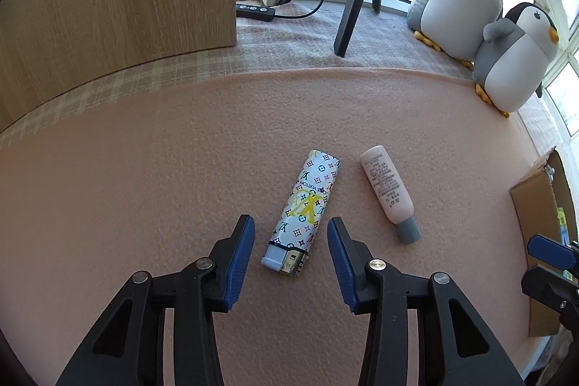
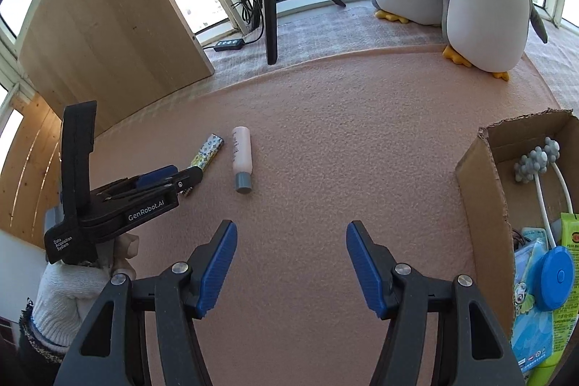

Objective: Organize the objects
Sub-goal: 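Move the left tool to the patterned lighter and close on it, then lift the lighter with the left tool while the right tool grasps the white lotion bottle, then carry the lighter and the lotion bottle toward the box with both tools, then open the left tool over the box while the right tool drops the lotion bottle in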

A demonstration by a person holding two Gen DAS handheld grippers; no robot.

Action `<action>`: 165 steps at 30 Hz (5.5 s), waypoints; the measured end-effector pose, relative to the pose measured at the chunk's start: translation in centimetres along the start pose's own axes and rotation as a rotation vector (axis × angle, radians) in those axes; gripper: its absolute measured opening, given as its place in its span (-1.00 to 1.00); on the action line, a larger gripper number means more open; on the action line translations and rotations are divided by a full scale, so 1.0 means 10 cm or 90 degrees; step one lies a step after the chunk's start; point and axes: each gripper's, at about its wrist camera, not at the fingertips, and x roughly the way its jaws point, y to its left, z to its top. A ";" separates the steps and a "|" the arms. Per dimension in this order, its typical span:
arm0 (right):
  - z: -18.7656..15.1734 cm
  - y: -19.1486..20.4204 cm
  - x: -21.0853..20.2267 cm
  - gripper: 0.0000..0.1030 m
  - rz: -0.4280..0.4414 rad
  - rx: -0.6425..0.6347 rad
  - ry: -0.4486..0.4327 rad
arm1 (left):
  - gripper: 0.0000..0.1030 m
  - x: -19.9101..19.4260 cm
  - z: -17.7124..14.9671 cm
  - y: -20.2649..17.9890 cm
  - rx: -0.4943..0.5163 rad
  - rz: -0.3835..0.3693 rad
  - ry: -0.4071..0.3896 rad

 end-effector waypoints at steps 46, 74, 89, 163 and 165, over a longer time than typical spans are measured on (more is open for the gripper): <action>-0.33 0.33 0.50 -0.64 0.025 -0.115 0.078 | -0.50 -0.58 -1.38 -0.08 -0.047 -0.088 0.001; -1.47 -0.23 -0.52 -0.64 0.023 -0.079 0.021 | -0.47 -0.86 -2.13 -0.83 -0.013 -0.109 0.025; -1.40 -0.44 -0.86 -0.64 0.018 -0.054 -0.028 | -0.52 -0.92 -1.95 -0.97 0.020 -0.115 0.008; -0.87 -1.66 -1.53 0.23 -0.094 0.037 -0.128 | 0.02 -0.94 -0.42 -2.72 0.137 -0.146 -0.101; -0.88 -1.57 -1.49 0.25 -0.089 0.035 -0.124 | 0.15 -1.01 -0.46 -2.61 0.130 -0.140 -0.107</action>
